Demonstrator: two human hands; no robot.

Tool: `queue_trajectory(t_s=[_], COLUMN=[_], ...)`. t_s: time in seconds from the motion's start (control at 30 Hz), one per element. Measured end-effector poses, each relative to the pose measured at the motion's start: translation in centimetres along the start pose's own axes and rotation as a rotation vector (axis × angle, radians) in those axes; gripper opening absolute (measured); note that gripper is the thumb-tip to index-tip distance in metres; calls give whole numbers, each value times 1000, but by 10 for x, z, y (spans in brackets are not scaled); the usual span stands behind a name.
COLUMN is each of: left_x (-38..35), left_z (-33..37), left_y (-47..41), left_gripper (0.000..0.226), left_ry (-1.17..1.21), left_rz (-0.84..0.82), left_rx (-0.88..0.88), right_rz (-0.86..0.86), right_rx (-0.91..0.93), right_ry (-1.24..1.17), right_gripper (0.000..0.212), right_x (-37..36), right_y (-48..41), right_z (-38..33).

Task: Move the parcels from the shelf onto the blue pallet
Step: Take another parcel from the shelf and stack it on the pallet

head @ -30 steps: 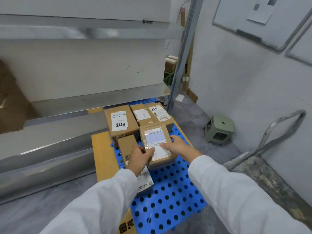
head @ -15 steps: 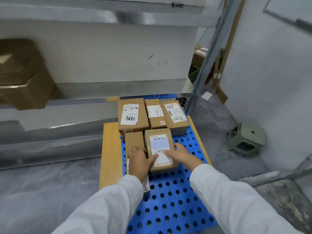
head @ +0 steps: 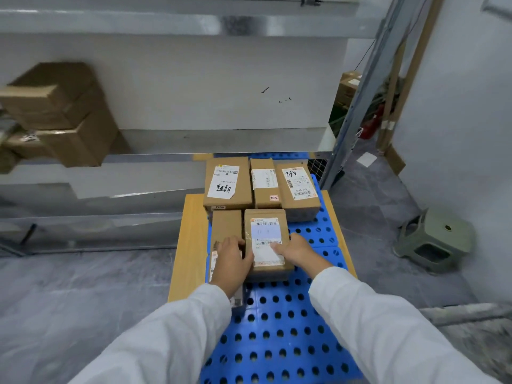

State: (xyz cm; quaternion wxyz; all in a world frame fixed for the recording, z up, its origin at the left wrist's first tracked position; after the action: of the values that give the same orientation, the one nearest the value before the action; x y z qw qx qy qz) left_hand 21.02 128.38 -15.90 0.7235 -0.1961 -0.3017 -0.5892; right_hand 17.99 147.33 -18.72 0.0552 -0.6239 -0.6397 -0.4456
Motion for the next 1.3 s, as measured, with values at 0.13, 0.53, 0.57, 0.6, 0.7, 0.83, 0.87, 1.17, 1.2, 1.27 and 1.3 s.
queue_trajectory(t_s=[0.13,0.53,0.57,0.6,0.7,0.83,0.87,1.17,1.2,1.27,1.3], left_x=[14,178,197,215,265,324,337,451,464,489,499], left_z=[2,83,83,83,80,71,66,-30,-42,-65,-74], left_y=[2,-27,-27,-27,-23,-18,-16,-19,-21,-26,-27], left_gripper=[39,50,51,51,49,48,48,50,51,52,52], left_ry=[59,-414,-458,-503,-582,-614,-611,-593,-598,-593,-587], left_rz=[-54,96,115,134,202,297,313,367,374,382,385], left_rx=[50,-249,-251,-256,-278,-306,-309,-277,-276,-277,-283], right_rz=[209,81,82,84,100,123,127,120,119,126,131], right_rx=[159,784,819,845,915,996,1008,1025,1025,1019,1012], right_ry=[161,403,421,442,499,568,590,622,624,633,638], right_gripper=[48,53,54,54,55,56,56,56,56,56,56], right_x=[20,33,32,30,21,-5,-14,-128,-143,-171,-182], right_y=[8,83,93,102,127,158,165,212,218,228,232], right_z=[-32,-230,-248,-265,-308,-352,-362,-442,-451,-468,-475])
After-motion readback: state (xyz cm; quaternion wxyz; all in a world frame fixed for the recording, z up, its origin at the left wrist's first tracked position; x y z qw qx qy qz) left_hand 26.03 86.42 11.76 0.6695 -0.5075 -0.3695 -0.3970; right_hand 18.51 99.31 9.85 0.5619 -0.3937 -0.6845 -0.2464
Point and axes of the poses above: each hand's wrist, its own y-axis away from the middle knuckle, its own x-axis out of the back of the hand, z = x × y, the point moved 10 cm from there along -y, towards the middle knuckle, and after that the axes turned 7 degrees about z, right-handed, at the moved point
